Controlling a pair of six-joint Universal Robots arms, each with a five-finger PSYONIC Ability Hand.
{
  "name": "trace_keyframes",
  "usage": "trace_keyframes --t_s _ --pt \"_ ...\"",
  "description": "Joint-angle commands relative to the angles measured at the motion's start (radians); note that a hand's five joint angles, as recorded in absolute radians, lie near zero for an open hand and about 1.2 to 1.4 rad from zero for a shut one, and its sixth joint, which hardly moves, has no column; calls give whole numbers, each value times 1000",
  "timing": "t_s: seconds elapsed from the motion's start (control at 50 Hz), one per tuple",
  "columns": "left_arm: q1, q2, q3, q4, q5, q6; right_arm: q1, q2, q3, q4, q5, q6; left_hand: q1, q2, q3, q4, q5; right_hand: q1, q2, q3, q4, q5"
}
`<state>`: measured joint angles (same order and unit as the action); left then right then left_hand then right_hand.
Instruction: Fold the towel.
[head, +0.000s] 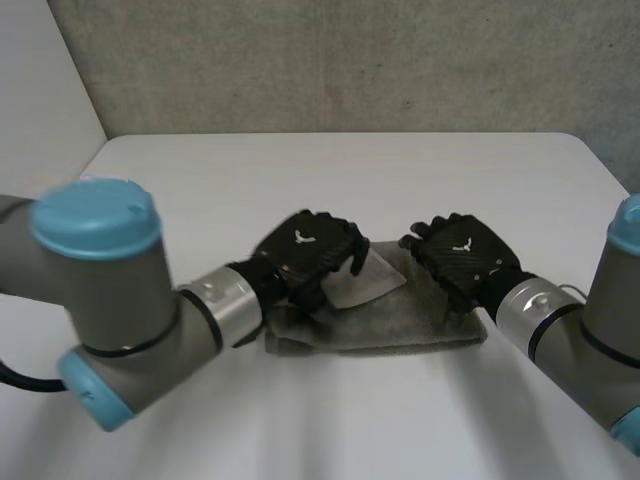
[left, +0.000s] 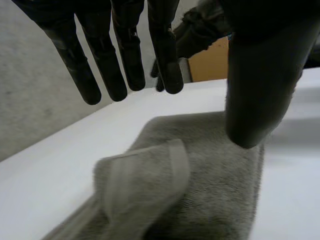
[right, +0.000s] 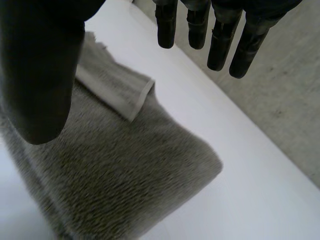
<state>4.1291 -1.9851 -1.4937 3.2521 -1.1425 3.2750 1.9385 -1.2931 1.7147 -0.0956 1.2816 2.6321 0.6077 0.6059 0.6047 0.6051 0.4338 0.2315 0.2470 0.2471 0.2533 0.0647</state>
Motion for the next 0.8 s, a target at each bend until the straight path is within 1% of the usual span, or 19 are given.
trace_keyframes --t_s 0.02,0.06,0.12,0.16,0.18,0.22,0.28,0.34,0.38,0.5,0.54,0.56,0.6,0.62,0.64,0.66,0.68,0.72,0.8 --pt "-33 -140 67 89 -72 8 2 48 43 -64 -4 0 5 7 8 8 4 -57 -73 -73 -79 -65" --pt "-33 -187 107 101 -126 23 -4 52 68 -94 -5 0 5 7 8 8 4 -57 -73 -73 -79 -65" --pt "-33 -210 125 103 -148 41 -10 55 78 -107 -5 -1 5 7 8 8 4 -57 -73 -73 -79 -65" --pt "-30 -250 156 103 -178 80 -16 60 95 -124 -7 -7 8 10 11 11 7 -57 -73 -73 -79 -65" --pt "-30 -250 156 103 -178 80 -16 60 95 -124 -7 -7 8 10 11 11 7 -57 -73 -73 -79 -65" --pt "-23 -276 164 98 -192 118 -18 64 103 -128 -5 -11 8 10 11 11 7 -57 -73 -73 -79 -65" --pt "-21 -284 162 100 -200 135 -19 66 103 -131 -4 -12 8 10 11 11 7 -57 -73 -73 -79 -65" --pt "-17 -288 158 103 -227 147 -35 66 111 -138 -2 -14 8 10 11 11 7 -57 -73 -73 -79 -65" --pt "3 -288 153 98 -264 152 -53 64 118 -138 1 -14 8 10 11 11 7 -57 -73 -73 -79 -65" --pt "31 -278 138 95 -307 153 -70 63 123 -128 7 -12 23 24 26 25 22 -57 -73 -73 -79 -65" --pt "43 -274 127 104 -371 153 -81 57 137 -127 5 -14 23 24 26 25 22 -57 -73 -73 -79 -65" --pt "43 -274 127 104 -372 153 -81 57 137 -127 5 -14 23 24 26 25 22 -57 -73 -73 -79 -65" --pt "66 -271 119 104 -466 156 -91 52 157 -127 -7 -14 23 24 26 25 22 -57 -73 -73 -79 -65" --pt "66 -271 119 104 -467 157 -92 52 157 -127 -7 -14 23 24 26 25 22 -57 -73 -73 -79 -65" --pt "75 -268 115 100 -506 158 -95 51 166 -127 -8 -15 23 24 26 25 22 -57 -73 -73 -79 -65" --pt "76 -268 115 100 -507 158 -95 51 166 -127 -8 -15 23 24 26 25 22 -57 -73 -73 -79 -65" --pt "85 -264 107 98 -532 157 -98 51 174 -130 -8 -15 23 24 26 25 22 -50 -65 -65 -72 -58" --pt "92 -256 96 98 -542 155 -98 51 183 -138 -7 -15 20 22 23 22 19 -35 -50 -51 -57 -43" --pt "92 -222 60 106 -520 152 -98 51 190 -145 -8 -15 17 19 20 19 16 18 2 2 -4 10"
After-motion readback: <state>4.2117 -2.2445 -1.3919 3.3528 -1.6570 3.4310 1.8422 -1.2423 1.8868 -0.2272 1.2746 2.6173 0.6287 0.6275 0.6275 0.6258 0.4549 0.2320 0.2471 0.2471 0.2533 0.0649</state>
